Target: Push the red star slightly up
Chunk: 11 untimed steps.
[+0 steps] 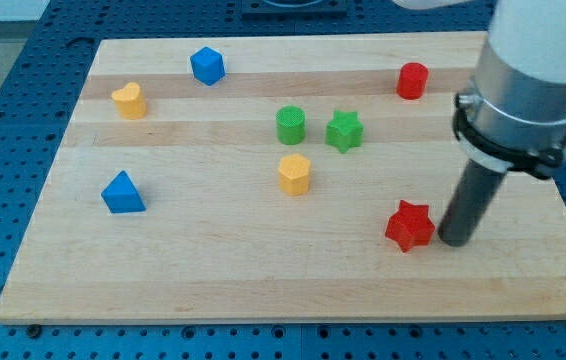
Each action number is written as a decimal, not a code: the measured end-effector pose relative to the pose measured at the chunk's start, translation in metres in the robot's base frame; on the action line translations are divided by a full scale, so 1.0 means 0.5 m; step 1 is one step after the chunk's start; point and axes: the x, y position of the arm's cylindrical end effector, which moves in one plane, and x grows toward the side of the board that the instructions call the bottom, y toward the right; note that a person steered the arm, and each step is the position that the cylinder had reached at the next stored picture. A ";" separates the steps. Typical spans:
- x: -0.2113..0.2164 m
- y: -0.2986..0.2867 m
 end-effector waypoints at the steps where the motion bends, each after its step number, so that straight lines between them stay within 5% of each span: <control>1: 0.099 -0.005; 10: -0.077 -0.198; 11: 0.005 -0.172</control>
